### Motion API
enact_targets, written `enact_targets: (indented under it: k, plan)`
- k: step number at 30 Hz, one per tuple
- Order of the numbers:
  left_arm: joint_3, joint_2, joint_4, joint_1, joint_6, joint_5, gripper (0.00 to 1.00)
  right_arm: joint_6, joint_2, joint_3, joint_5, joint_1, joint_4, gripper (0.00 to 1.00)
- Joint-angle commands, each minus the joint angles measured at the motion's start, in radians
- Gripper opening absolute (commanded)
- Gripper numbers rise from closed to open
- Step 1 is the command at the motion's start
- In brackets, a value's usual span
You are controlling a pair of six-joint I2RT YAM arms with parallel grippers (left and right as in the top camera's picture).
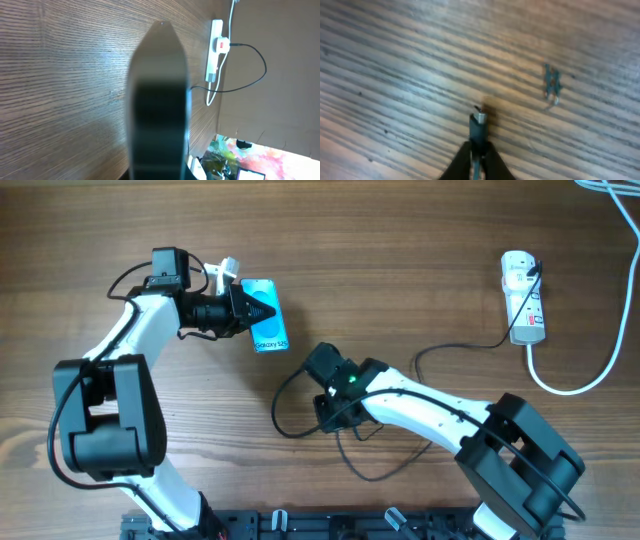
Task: Plug charger to phone and switch on socket
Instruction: 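Lower the right gripper and grasp the black USB-C cable plug, then carry the cable plug with the right gripper to the phone's port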
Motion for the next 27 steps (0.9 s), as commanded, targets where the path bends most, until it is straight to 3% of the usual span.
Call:
enact_targets:
  k: [1, 3, 5, 7, 10, 16, 19, 23, 25, 27]
  plan:
    - [-0.002, 0.006, -0.007, 0.007, 0.034, 0.056, 0.04, -0.019, -0.001, -0.020, -0.023, 0.013, -0.011, 0.22]
    - [-0.002, 0.006, -0.008, 0.007, 0.034, 0.056, 0.04, -0.019, 0.016, -0.020, 0.010, 0.019, -0.012, 0.27]
    - [-0.002, 0.006, -0.012, 0.007, 0.045, 0.056, 0.04, -0.020, 0.051, -0.020, 0.002, 0.019, -0.014, 0.12]
    - [-0.002, 0.006, -0.012, 0.007, 0.049, 0.056, 0.04, -0.020, 0.061, -0.020, -0.013, 0.023, -0.016, 0.06]
    - [-0.002, 0.006, -0.012, 0.008, 0.049, 0.057, 0.04, -0.019, 0.047, -0.019, -0.048, 0.021, -0.026, 0.04]
    - [-0.002, 0.006, 0.008, 0.024, 0.049, 0.153, 0.04, -0.203, -0.206, -0.020, -0.455, -0.112, 0.100, 0.04]
    - [-0.002, 0.006, 0.016, 0.044, 0.058, 0.225, 0.04, -0.239, -0.206, -0.080, -0.712, -0.162, 0.324, 0.04]
    - [-0.008, 0.006, 0.016, 0.045, 0.068, 0.282, 0.04, 0.016, -0.158, -0.293, -0.800, -0.162, 0.960, 0.04]
    - [-0.008, 0.006, 0.007, 0.045, 0.133, 0.382, 0.04, 0.084, -0.135, -0.315, -0.783, -0.163, 1.070, 0.04]
    - [-0.008, 0.006, -0.014, 0.045, 0.151, 0.389, 0.04, 0.126, -0.108, -0.315, -0.759, -0.164, 1.147, 0.04]
